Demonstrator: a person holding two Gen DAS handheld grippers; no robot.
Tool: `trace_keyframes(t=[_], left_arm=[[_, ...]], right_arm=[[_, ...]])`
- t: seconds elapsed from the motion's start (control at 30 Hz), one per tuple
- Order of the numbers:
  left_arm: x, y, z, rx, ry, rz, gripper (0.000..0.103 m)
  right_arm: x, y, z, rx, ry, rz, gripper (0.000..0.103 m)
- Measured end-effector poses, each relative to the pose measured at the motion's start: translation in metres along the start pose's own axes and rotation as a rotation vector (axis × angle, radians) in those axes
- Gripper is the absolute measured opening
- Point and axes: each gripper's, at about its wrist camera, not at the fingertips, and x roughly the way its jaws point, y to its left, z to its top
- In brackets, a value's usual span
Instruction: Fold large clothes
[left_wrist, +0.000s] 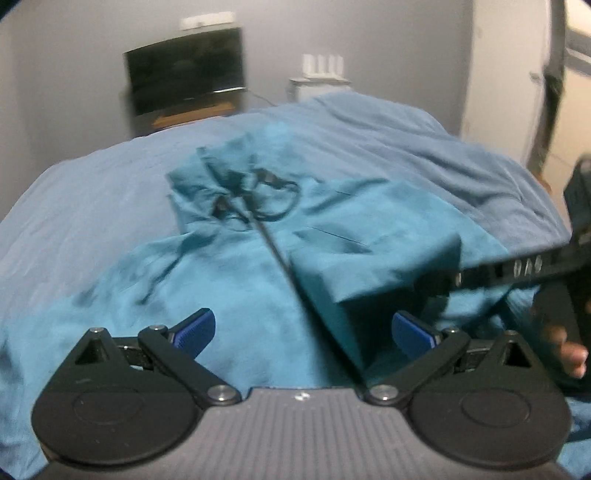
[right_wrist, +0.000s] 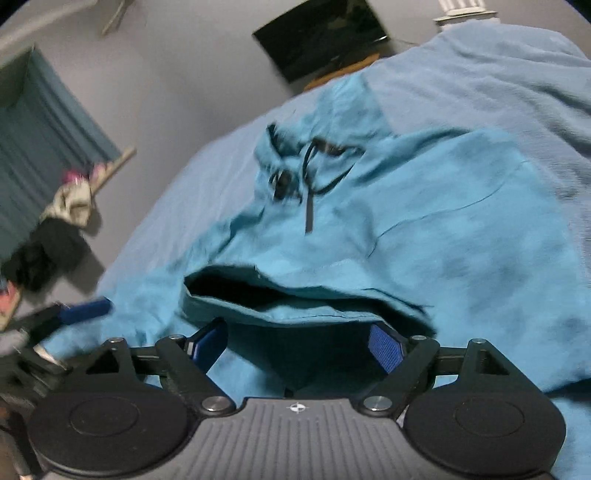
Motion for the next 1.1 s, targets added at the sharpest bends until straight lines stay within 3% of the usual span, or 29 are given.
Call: trace_keyframes(t=[0.2, 0.3, 0.33, 0.37, 0.4, 0.43, 0.47, 0.57, 0.7, 0.8, 0.9, 0.97, 1.1], left_arm=[[0.038, -0.048, -0.003, 0.162, -0.014, 0.075, 0.099], [0.056, -0.066, -0.004, 0.247, -0.057, 0.099, 0.081], [0.062, -0.071, -0.002, 0.272, -0.058, 0.119, 0.063], [0.07, -0.073, 0.0, 0.291, -0.054, 0.13, 0.039], [0.074, -0.075, 0.001, 0.301, -0.055, 0.131, 0.028], [0.076, -0.075, 0.002, 0.302, -0.065, 0.126, 0.008], [0.076, -0.072, 0.004, 0.278, -0.08, 0.103, 0.002], [0.072, -0.034, 0.006, 0.006, -0.087, 0.063, 0.0], [0.078, 0.037, -0.015, -0.378, -0.031, 0.107, 0.0], [0.09, 0.072, -0.04, -0.5, 0.049, 0.125, 0.0], [0.091, 0.072, -0.058, -0.418, 0.101, 0.148, 0.016], [0.085, 0.059, -0.062, -0.3, 0.112, 0.183, 0.05], [0.058, 0.016, -0.071, 0.068, 0.051, 0.25, 0.066]], right_arm=[[-0.021, -0.013, 0.004, 0.038, -0.131, 0.03, 0.085], [-0.025, -0.023, 0.008, 0.076, -0.172, 0.106, 0.085], [-0.027, -0.026, 0.009, 0.082, -0.183, 0.115, 0.085], [-0.028, -0.029, 0.009, 0.089, -0.195, 0.122, 0.085], [-0.029, -0.032, 0.01, 0.096, -0.202, 0.13, 0.085], [-0.031, -0.036, 0.01, 0.105, -0.213, 0.133, 0.085], [-0.034, -0.039, 0.012, 0.117, -0.229, 0.136, 0.085], [-0.04, -0.045, 0.013, 0.138, -0.265, 0.129, 0.086], [-0.031, -0.053, 0.013, 0.149, -0.245, 0.107, 0.086], [-0.019, -0.055, 0.011, 0.155, -0.206, 0.07, 0.086], [-0.011, -0.055, 0.007, 0.147, -0.189, 0.029, 0.086], [-0.009, -0.057, 0.007, 0.163, -0.179, 0.03, 0.086], [-0.007, -0.058, 0.007, 0.169, -0.177, 0.04, 0.086]])
